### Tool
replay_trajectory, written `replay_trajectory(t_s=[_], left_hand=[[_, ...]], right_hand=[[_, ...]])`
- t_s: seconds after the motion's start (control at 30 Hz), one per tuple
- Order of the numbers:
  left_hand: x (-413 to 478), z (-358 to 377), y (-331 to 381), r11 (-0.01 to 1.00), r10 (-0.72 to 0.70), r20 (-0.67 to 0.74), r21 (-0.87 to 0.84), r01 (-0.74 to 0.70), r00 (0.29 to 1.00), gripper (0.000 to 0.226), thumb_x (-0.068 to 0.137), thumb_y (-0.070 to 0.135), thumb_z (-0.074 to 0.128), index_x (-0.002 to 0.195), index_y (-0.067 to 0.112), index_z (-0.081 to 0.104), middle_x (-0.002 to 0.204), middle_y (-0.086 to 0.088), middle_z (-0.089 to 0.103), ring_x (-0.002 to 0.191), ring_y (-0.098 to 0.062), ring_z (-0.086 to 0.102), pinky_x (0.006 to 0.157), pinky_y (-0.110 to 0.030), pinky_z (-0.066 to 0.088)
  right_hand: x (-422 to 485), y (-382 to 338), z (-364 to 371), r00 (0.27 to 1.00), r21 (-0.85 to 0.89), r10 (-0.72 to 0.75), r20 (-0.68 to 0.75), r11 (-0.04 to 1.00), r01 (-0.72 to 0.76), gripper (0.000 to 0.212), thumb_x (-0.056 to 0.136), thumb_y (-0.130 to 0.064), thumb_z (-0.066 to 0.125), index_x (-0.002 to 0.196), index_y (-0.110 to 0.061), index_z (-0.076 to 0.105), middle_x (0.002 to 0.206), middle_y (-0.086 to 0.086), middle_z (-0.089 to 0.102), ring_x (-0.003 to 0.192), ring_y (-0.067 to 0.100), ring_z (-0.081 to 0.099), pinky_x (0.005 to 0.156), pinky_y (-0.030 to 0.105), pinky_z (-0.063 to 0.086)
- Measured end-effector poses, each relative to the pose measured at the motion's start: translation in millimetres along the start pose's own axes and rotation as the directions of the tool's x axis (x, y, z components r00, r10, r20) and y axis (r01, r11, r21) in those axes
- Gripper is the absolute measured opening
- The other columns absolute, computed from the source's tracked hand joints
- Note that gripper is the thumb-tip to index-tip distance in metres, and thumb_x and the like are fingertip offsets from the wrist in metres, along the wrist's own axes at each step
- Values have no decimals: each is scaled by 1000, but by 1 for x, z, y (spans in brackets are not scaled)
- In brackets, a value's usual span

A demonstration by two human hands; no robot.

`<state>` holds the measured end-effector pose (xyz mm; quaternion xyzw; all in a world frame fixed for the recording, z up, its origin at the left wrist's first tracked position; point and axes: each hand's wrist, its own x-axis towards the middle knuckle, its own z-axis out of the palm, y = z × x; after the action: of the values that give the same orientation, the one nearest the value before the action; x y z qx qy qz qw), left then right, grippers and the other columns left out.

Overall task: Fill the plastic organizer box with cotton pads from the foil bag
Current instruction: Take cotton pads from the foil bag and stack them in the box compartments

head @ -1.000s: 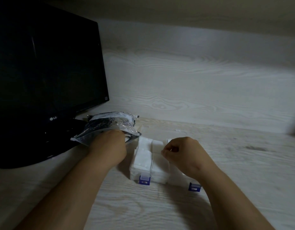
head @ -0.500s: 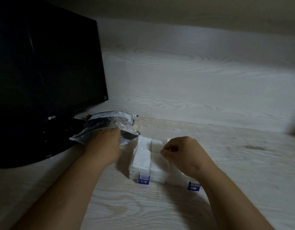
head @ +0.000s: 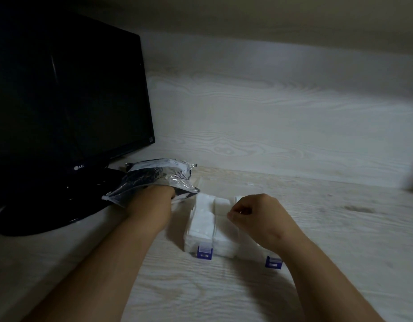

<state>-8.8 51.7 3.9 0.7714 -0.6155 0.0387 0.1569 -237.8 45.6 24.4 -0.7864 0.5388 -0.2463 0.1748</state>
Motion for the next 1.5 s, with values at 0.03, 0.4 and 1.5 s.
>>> replay_trajectory(t_s=[0.03, 0.4, 1.5], left_hand=[[0, 0, 0, 1000, 5, 1, 1, -5, 1000, 11, 87, 16, 57, 93, 24, 63, 109, -8, 66, 102, -29, 62, 84, -36, 51], [-13, -20, 14, 998, 63, -189, 32, -58, 980, 15, 90, 25, 55, 100, 19, 65, 107, -4, 67, 103, -28, 61, 72, -30, 41], [-24, -22, 57, 195, -41, 66, -978, 73, 997, 17, 92, 19, 62, 82, 10, 73, 80, -9, 74, 76, -28, 69, 73, -38, 54]], right_hand=[[0, 0, 0, 1000, 4, 2, 2, 1000, -2, 14, 88, -34, 64, 87, -25, 75, 81, -13, 67, 74, 4, 62, 67, 22, 51], [0, 0, 1, 1000, 7, 1, 11, 1000, -1, 15, 88, -34, 63, 88, -26, 75, 80, -14, 66, 71, 4, 61, 61, 18, 46], [-4, -18, -6, 984, 784, 178, -13, 613, -101, 14, 82, 3, 70, 85, -6, 61, 73, 12, 65, 68, 23, 66, 74, 38, 59]])
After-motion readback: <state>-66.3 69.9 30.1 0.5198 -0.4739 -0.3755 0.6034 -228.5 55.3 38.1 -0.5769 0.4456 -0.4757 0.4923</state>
